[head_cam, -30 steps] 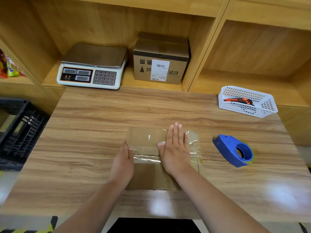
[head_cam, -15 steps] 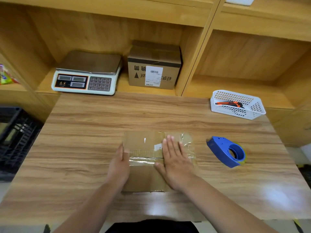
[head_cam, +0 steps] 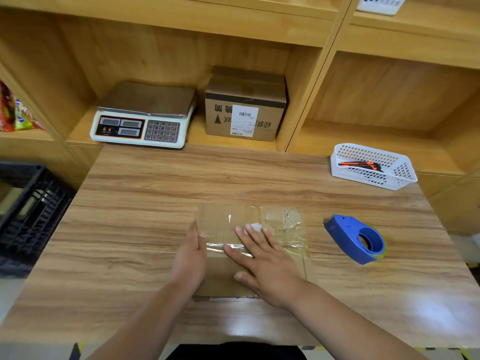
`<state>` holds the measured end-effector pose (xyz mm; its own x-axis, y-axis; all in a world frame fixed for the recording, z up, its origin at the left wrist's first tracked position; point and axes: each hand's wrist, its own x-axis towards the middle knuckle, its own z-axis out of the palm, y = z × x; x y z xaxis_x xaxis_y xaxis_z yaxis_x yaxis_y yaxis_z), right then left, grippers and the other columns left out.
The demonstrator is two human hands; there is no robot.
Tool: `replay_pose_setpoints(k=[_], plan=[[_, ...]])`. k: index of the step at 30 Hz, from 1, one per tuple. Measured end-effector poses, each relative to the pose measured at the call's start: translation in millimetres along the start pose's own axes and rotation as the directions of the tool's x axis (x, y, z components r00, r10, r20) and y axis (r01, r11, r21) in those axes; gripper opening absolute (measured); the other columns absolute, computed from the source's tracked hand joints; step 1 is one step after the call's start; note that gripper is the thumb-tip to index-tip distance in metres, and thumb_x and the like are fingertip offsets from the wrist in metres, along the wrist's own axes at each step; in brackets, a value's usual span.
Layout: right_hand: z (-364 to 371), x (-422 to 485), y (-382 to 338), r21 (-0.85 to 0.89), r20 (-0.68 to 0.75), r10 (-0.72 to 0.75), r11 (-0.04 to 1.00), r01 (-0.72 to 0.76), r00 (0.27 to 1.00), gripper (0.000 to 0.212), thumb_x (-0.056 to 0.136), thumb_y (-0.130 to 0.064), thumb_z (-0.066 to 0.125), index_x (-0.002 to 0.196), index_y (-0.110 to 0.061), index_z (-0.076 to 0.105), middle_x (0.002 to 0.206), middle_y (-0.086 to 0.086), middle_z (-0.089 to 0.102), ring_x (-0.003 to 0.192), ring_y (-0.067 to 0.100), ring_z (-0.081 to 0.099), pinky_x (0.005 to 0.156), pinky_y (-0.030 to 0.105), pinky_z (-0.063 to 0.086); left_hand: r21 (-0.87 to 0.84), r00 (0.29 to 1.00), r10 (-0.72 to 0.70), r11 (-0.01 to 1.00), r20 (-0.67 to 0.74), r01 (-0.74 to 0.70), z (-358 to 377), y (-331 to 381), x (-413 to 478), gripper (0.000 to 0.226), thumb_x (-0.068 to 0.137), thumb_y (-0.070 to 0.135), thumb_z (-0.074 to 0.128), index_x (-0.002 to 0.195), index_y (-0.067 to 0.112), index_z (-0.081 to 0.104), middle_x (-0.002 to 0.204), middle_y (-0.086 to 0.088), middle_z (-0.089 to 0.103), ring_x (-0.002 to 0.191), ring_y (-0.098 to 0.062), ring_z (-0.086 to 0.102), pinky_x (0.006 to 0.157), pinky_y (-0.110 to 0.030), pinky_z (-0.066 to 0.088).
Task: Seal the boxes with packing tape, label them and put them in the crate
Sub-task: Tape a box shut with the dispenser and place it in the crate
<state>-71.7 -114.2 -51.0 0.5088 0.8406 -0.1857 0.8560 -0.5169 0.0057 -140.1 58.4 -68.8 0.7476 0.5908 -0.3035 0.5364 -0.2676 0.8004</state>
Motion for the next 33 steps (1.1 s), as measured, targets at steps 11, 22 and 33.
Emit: replay_pose_setpoints(k=[11,22,33], plan=[[-3,-62,71,-0.037,0.011,0.332,0.943,-0.332,0.943,0.053,0.101,-0.048,0.007,0.137,-0.034,0.043,0.147,0.005,0.04,0.146,0.021,0.008,0.107,0.049,0.021,-0.012,1.0,0.001,1.0,0.008,-0.001,1,-4,0,0.044,0.1,0.025,0.031,0.144,0.017,0.032,0.128,-0.011,0.056,0.116,-0.03,0.051,0.092,-0.032,0.034],[-9,-43,26,0.191,0.195,0.619,0.736,-0.649,0.761,0.091,0.091,-0.066,0.023,0.148,-0.008,-0.018,0.159,0.004,-0.011,0.118,0.021,0.053,0.082,0.031,0.045,-0.191,0.993,-0.059,0.978,0.105,0.079,-7,12,-3,0.034,0.083,0.038,0.064,0.114,0.027,0.055,0.097,0.011,0.064,0.094,-0.015,0.058,0.076,-0.028,0.037],[5,-16,56,0.651,0.231,0.794,0.303,-0.696,0.562,0.04,0.099,-0.04,0.036,0.069,-0.015,0.042,0.078,0.01,0.057,0.084,0.034,0.055,0.075,0.038,0.042,-0.217,0.994,-0.056,0.973,0.094,0.076,-2,8,2,0.022,0.098,0.028,0.042,0.114,0.019,0.053,0.097,0.005,0.061,0.096,-0.016,0.054,0.078,-0.026,0.033]])
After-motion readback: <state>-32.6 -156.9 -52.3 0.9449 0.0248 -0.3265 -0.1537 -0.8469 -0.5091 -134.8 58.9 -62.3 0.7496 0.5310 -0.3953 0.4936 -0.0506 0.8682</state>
